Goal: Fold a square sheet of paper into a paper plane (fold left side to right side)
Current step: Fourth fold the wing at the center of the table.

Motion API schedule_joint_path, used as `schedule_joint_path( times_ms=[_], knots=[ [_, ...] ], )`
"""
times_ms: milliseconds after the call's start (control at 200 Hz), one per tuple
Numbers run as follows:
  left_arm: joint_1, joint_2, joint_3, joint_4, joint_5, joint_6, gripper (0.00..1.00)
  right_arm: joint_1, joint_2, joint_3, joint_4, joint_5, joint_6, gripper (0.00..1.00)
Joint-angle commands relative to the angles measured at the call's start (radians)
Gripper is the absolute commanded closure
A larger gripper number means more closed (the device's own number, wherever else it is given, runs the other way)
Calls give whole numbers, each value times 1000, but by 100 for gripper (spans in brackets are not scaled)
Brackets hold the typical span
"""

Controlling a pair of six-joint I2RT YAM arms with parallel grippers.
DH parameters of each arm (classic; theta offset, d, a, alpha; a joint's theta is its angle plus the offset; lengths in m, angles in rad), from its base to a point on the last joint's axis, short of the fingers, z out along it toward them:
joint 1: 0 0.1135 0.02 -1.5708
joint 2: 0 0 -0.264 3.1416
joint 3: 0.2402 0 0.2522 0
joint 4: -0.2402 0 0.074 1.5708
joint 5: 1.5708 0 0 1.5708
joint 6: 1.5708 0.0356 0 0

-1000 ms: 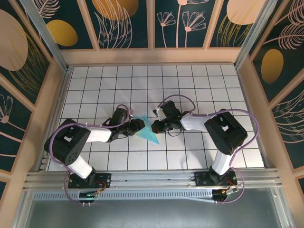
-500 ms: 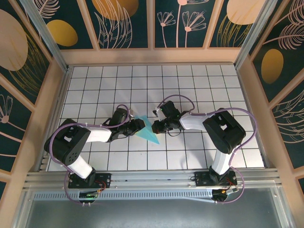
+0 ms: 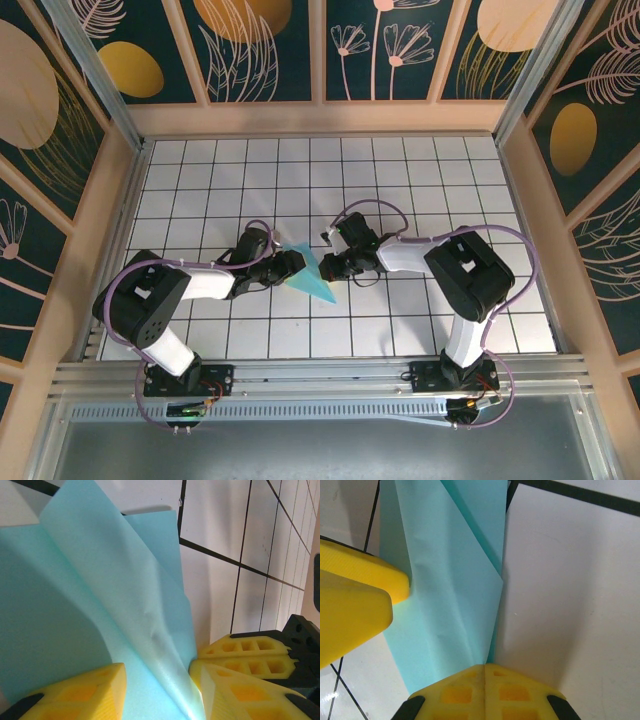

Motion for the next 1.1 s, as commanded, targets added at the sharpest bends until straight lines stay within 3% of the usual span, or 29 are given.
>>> schedule_joint_path(
  times_ms=[0,430,495,621,721,861,1091],
  knots=[
    [2,9,-12,-110,-55,30,55,12,35,20,-29,22,-10,100],
    [2,-135,81,-273,-119,81,44,17,65,2,-34,33,10,100],
    [2,-149,83,-265,-105,79,49,18,63,2,-35,33,12,100],
    [2,-129,78,-200,-41,76,73,18,61,2,-38,38,12,100],
    [1,-87,82,-150,4,74,85,18,61,3,-40,42,13,100],
    [-1,-32,93,-87,49,67,90,22,63,6,-45,45,13,100],
    [-2,34,118,-72,54,76,91,26,70,15,-55,50,14,100]
  ],
)
